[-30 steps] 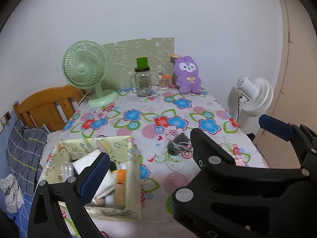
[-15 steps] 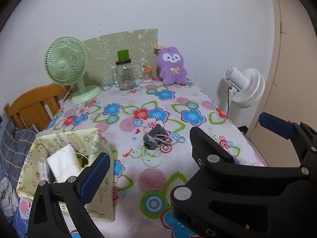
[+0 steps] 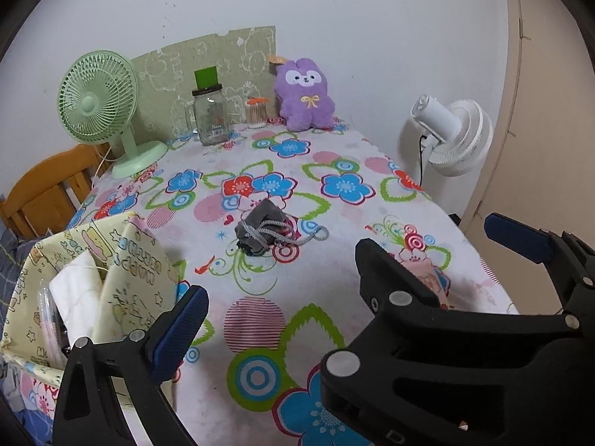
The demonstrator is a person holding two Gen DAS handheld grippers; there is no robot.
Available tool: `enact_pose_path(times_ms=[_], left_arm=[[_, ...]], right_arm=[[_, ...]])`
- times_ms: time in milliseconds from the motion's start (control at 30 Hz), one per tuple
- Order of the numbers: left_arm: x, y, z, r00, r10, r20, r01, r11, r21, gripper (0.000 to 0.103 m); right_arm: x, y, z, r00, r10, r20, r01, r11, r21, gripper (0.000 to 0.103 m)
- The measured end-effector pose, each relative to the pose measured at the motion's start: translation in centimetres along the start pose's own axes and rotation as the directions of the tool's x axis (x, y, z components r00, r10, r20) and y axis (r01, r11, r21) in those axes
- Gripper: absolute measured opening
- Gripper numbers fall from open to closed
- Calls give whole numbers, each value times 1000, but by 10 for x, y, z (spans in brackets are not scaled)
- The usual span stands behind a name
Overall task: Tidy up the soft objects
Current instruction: 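Move the right tool to the pink wipes pack and close on it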
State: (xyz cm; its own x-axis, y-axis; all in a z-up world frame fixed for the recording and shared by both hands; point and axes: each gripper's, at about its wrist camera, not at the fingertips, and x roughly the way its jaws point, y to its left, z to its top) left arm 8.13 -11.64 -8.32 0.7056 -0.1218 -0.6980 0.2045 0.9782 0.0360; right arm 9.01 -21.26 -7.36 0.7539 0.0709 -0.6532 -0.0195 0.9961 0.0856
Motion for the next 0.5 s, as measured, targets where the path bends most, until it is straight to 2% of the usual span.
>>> enact_pose_path(times_ms=[300,500], left_arm=[[32,-5,-18,997,-13,-78,13,1000,0,94],[49,-6,-25,992,-9,-127,10,1000,11,91]], right_arm=[[29,-7,-21,997,-21,-71,20,1000,-3,102],[46,-9,-31,994,-21,-110,21,1000,-1,97]])
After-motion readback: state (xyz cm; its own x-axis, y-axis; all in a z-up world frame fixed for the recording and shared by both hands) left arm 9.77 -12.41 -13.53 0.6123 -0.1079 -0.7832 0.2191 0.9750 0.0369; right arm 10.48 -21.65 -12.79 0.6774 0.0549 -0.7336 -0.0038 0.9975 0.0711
